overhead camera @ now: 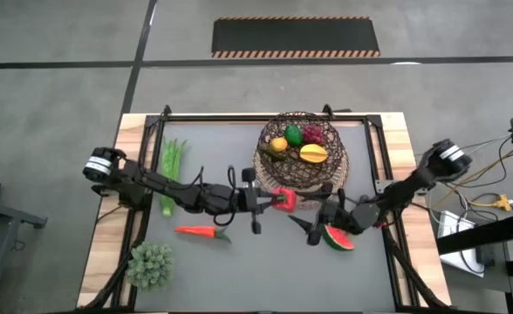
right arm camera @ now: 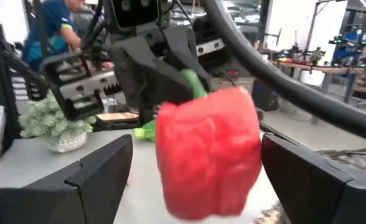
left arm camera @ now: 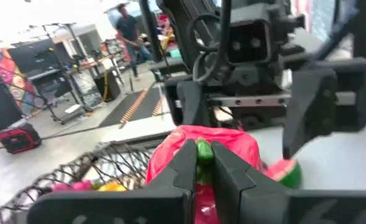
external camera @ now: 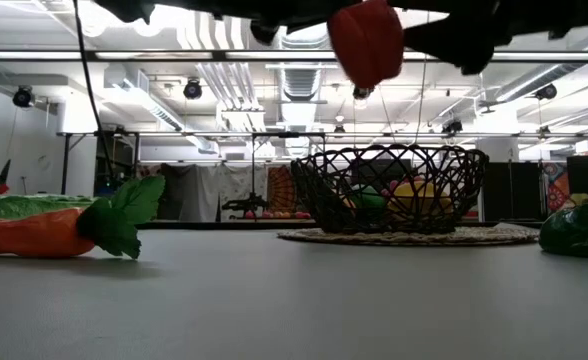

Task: Build produce basket
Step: Put the red bell pepper into the basket

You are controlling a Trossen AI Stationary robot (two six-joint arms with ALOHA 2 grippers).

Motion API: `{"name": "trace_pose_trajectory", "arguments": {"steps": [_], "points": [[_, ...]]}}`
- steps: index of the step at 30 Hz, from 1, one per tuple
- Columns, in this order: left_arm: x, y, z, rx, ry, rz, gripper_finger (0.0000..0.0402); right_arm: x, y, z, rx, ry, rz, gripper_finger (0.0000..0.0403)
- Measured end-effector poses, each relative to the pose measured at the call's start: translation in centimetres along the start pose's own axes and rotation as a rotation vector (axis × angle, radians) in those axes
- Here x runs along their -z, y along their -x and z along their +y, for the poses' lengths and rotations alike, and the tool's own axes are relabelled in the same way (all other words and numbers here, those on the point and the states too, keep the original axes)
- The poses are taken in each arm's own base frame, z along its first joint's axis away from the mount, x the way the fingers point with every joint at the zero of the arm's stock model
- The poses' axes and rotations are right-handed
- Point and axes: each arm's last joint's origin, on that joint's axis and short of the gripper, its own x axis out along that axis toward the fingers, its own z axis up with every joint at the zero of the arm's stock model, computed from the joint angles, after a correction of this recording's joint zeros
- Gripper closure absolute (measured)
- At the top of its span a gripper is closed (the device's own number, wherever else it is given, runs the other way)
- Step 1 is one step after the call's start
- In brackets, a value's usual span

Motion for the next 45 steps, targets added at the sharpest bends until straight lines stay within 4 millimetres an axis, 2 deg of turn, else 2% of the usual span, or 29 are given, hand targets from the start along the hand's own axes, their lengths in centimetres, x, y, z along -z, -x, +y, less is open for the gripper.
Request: {"name": "trace_pose_trajectory", "arguments": {"steps": [4, 10, 18, 25, 34, 38, 45], "points": [[-0.6, -0.9, 2.0, -0.061, 0.01, -0.015, 0.0395, -2.2, 1.0, -1.4, 0.036, 0.03, 0.041, 0.0076], [-0.2, -2.9, 6.2, -0.152, 0.06, 0.035, 0.0395, -4.9, 2.9, -3.7, 0.053, 0.041, 0.066, 0.0077], [4.6, -8.0, 9.2, -0.208, 0.168, 0.151, 0.0395, -5.9, 4.3, -5.3, 0.052, 0.058, 0.094, 0.0076], [8.8, -10.7, 11.7, -0.314, 0.195, 0.314, 0.0395, -5.6, 4.5, -5.5, 0.051, 0.08, 0.121, 0.0077], [11.6, -11.5, 13.1, -0.374, 0.209, 0.363, 0.0395, -5.7, 4.5, -5.6, 0.062, 0.087, 0.117, 0.0076], [12.1, -11.7, 13.1, -0.385, 0.205, 0.367, 0.0389, -5.7, 4.5, -5.6, 0.062, 0.087, 0.116, 0.0076], [12.2, -11.7, 13.1, -0.388, 0.204, 0.37, 0.0349, -5.7, 4.5, -5.6, 0.062, 0.086, 0.117, 0.0076]]}}
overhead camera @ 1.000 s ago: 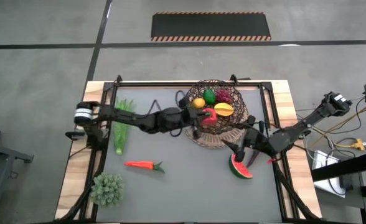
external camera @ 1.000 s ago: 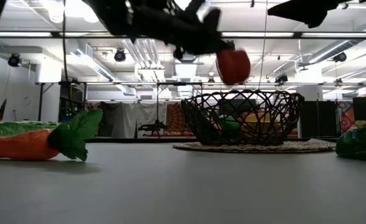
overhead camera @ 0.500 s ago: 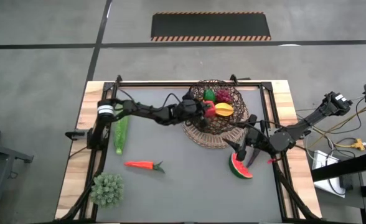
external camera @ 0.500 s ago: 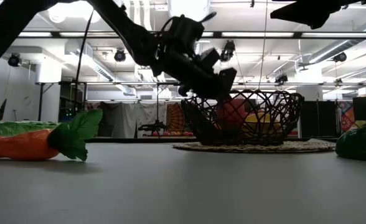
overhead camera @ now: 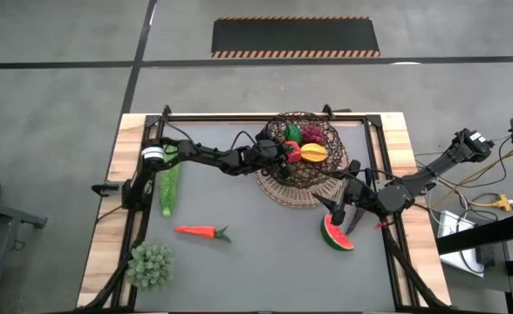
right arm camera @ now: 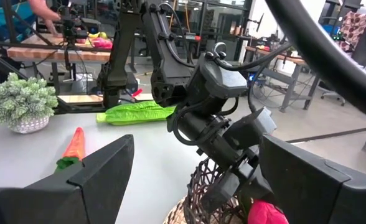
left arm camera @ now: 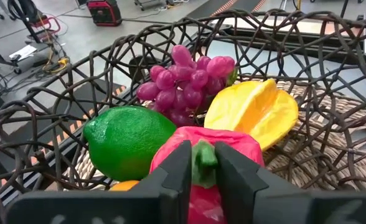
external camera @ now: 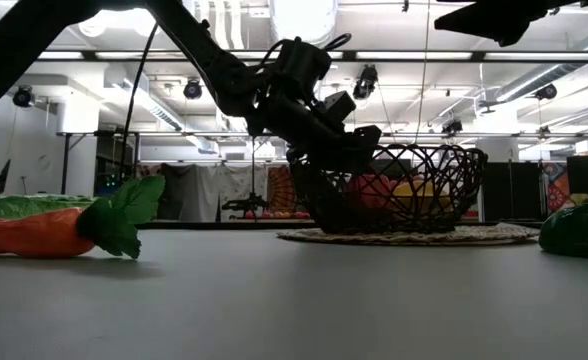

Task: Build produce basket
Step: Put the red bell pepper into the basket, then put the green and red watermelon into the basket

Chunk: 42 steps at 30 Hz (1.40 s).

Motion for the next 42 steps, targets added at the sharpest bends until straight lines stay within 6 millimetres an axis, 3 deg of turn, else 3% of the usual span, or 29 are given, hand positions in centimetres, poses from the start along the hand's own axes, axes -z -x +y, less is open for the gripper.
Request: {"name": "trace_pose_trajectory", "arguments": {"steps": [18, 29, 37, 42], "points": [[-0.4, 0.1, -0.1, 0.027, 0.002, -0.008, 0.0294, 0.0, 0.0, 0.0, 0.0, -0.004, 0.001, 0.0076], [-1.2, 0.5, -0.1, 0.034, 0.007, -0.02, 0.0234, 0.0, 0.0, 0.0, -0.001, -0.006, 0.002, 0.0076], [-3.7, 2.4, 0.1, 0.046, 0.007, -0.054, 0.0221, 0.0, 0.0, 0.0, -0.001, -0.021, 0.002, 0.0076], [-6.0, 5.2, -0.3, 0.08, -0.039, -0.034, 0.0221, 0.3, 0.0, 0.0, -0.004, -0.054, 0.021, 0.0077]]}}
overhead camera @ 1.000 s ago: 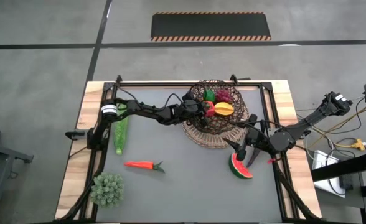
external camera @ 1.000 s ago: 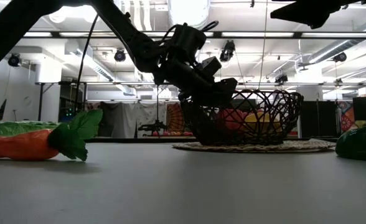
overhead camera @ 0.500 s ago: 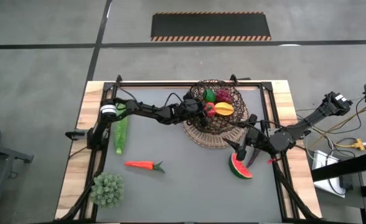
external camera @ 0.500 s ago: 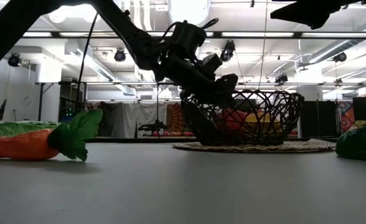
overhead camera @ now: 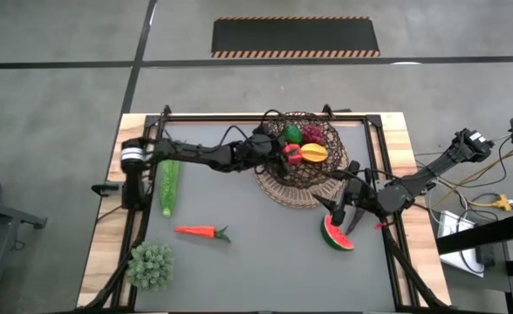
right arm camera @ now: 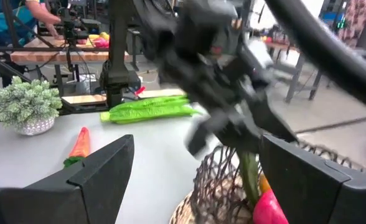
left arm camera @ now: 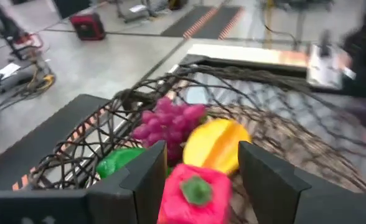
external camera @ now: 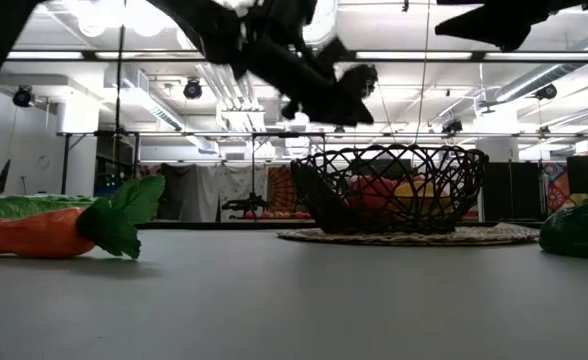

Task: Build produce basket
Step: Put the green and red watermelon into the basket

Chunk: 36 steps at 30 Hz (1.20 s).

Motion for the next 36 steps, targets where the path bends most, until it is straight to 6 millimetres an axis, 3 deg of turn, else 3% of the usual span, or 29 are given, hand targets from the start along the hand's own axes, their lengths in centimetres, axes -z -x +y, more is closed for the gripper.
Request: {"name": "trace_pose_trajectory", "arguments": {"steps": [7, 12, 17, 21, 29, 36], "points": [[-2.8, 6.4, -3.8, 0.147, -0.17, -0.048, 0.0221, 1.0, -0.1, 0.5, -0.109, -0.108, 0.079, 0.0077], [-2.6, 11.2, -6.8, 0.266, -0.271, -0.125, 0.0221, 1.1, -0.4, 1.8, -0.353, -0.283, 0.167, 0.0077], [-1.8, 14.3, -8.8, 0.351, -0.325, -0.185, 0.0221, 0.6, -1.1, 3.6, -0.511, -0.484, 0.337, 0.0078], [-1.0, 15.7, -9.6, 0.395, -0.338, -0.192, 0.0221, 1.1, -2.1, 5.0, -0.409, -0.55, 0.612, 0.0078], [0.1, 17.0, -9.9, 0.429, -0.356, -0.181, 0.0221, 2.5, -3.0, 6.5, 0.108, -0.444, 1.221, 0.0078], [0.2, 17.6, -10.4, 0.43, -0.367, -0.175, 0.0221, 4.4, -4.3, 8.5, 0.277, -0.302, 1.437, 0.0078]]}}
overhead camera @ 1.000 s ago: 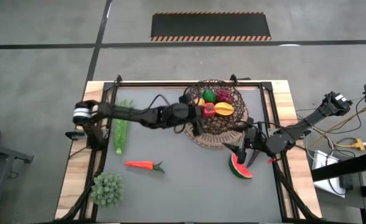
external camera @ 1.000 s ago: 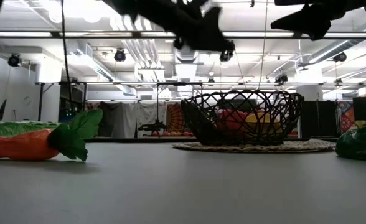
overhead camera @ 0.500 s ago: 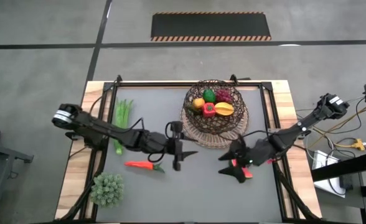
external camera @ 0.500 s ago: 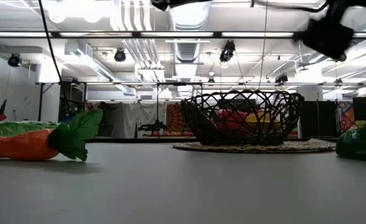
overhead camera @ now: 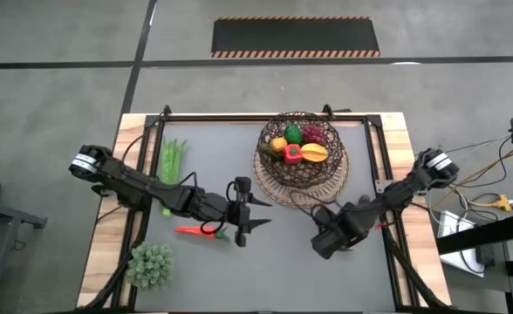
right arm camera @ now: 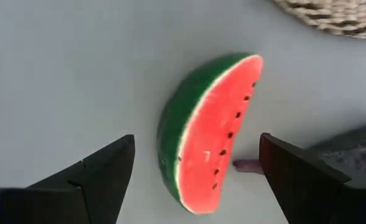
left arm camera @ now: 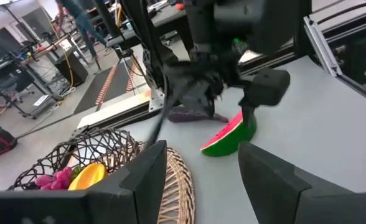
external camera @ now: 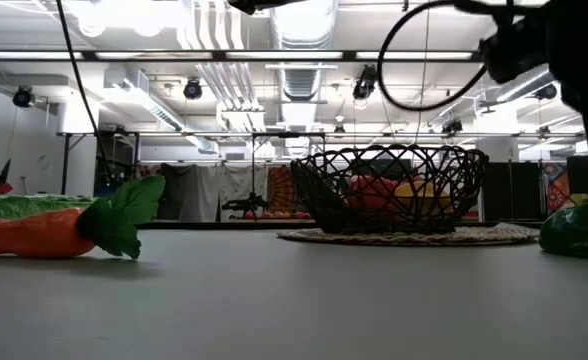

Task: Build produce basket
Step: Put the green and red watermelon into the basket

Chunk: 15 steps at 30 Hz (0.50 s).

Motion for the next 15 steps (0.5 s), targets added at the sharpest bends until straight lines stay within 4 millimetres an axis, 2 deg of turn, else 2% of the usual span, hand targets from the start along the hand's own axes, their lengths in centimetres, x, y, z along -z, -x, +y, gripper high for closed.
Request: {"name": "trace_pose_trajectory", "arguments": {"steps": [4, 10, 15], "points": [[0.0, 0.1, -0.2, -0.002, -0.004, 0.006, 0.0221, -0.2, -1.7, 1.3, 0.058, 0.027, 0.047, 0.0078], [-0.3, 0.7, -0.2, -0.053, -0.01, 0.027, 0.0221, -0.3, -3.8, 2.0, 0.133, 0.07, 0.075, 0.0081], [-0.8, 1.7, -0.3, -0.05, -0.02, 0.038, 0.0221, -0.3, -4.6, 2.2, 0.156, 0.081, 0.08, 0.0125]]}}
